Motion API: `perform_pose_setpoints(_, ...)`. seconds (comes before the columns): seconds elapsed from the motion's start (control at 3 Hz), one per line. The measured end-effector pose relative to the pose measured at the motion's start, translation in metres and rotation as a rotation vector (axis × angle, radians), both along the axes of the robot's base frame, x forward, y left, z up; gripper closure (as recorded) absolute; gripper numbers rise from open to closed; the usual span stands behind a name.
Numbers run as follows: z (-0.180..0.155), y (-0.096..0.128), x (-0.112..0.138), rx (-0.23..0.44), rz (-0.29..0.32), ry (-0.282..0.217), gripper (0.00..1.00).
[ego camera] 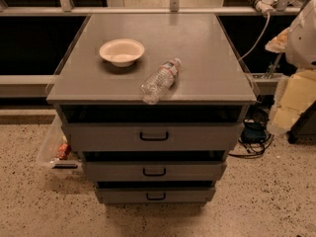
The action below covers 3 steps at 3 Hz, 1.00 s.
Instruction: Open bottom drawer
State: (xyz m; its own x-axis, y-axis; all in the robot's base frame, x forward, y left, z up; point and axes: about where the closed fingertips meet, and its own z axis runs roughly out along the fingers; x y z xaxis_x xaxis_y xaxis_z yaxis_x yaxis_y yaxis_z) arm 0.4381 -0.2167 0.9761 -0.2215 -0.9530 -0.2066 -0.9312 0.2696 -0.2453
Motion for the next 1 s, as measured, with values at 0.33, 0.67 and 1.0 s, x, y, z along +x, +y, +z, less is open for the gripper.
perform_pose_setpoints(0.33,0.0,0.0,0.0,0.0,0.0,0.0,0.0)
perform_pose_setpoints(0.67,-0.015,-0.006,-0.001,0.046,-0.018,-0.011,0.0)
perform_pose_setpoints(1.0,-0.086,-0.015,-0.009,0.192,-0.052,0.029,0.0)
